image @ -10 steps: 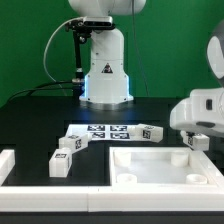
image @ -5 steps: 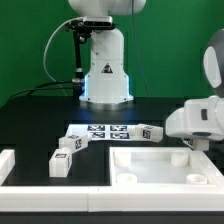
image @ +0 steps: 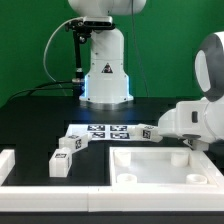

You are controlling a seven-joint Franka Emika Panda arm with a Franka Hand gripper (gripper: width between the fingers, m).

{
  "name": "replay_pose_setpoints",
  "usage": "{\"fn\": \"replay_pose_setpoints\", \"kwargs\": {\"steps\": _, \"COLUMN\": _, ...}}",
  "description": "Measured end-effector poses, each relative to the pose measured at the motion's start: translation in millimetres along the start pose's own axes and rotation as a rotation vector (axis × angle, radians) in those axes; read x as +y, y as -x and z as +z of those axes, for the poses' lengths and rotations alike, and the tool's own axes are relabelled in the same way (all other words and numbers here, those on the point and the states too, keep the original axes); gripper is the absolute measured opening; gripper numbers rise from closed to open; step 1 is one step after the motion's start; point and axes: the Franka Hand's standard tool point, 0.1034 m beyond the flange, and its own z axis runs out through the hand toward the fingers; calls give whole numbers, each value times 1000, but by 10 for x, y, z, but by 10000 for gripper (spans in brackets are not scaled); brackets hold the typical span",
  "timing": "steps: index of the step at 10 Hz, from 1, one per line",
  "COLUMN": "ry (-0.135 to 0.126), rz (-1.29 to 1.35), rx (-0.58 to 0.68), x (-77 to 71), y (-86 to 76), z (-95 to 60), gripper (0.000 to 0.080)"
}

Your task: Assemble one leg

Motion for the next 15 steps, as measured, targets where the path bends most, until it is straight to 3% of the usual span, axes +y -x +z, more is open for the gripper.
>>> {"fn": "replay_pose_setpoints", "kwargs": {"steps": 1, "ry": -1, "rz": 0, "rx": 1, "x": 1, "y": 1, "z": -6, "gripper": 285}}
{"fn": "replay_pose_setpoints", "kwargs": {"steps": 2, "ry": -6, "rz": -4, "rx": 6, "x": 17, "y": -1, "z": -42, "gripper": 285}}
{"fn": "replay_pose_setpoints", "kwargs": {"steps": 3, "ry": -24, "rz": -18, "rx": 39, "x": 75, "y": 32, "z": -239, "gripper": 285}}
{"fn": "replay_pose_setpoints", "kwargs": {"steps": 5, "ry": -91, "rz": -26, "rx": 114, "x": 458, "y": 178, "z": -860, "gripper": 285}}
{"fn": "replay_pose_setpoints", "kwargs": {"steps": 6, "ry": -98, "rz": -24, "rx": 215, "x": 624, "y": 289, "z": -1194, "gripper": 285}}
{"fn": "replay_pose_setpoints", "kwargs": {"steps": 7, "ry": -57, "rz": -27, "rx": 284, "x": 691, "y": 437, "z": -1336, "gripper": 285}}
{"fn": "replay_pose_setpoints", "kwargs": {"steps": 8, "ry": -15, "rz": -15, "rx": 331, "x": 605, "y": 434, "z": -1257, "gripper": 285}}
{"fn": "replay_pose_setpoints", "kwargs": {"steps": 9, "ry": -21, "rz": -34, "rx": 402, "x": 519, "y": 333, "z": -1286, "gripper": 285}}
{"fn": "replay_pose_setpoints", "kwargs": {"steps": 11, "ry": -63, "rz": -51, "rx": 560, "x": 532, "y": 344, "z": -1428, "gripper": 285}}
{"fn": "replay_pose_setpoints", "kwargs": {"steps": 13, "ry": -107, "rz": -90, "rx": 729, "x": 746, "y": 272, "z": -2025, "gripper": 285}}
{"fn": "replay_pose_setpoints", "kwargs": {"steps": 15, "ry": -134, "rz": -107, "rx": 941, "x": 874, "y": 200, "z": -2445, "gripper": 285}}
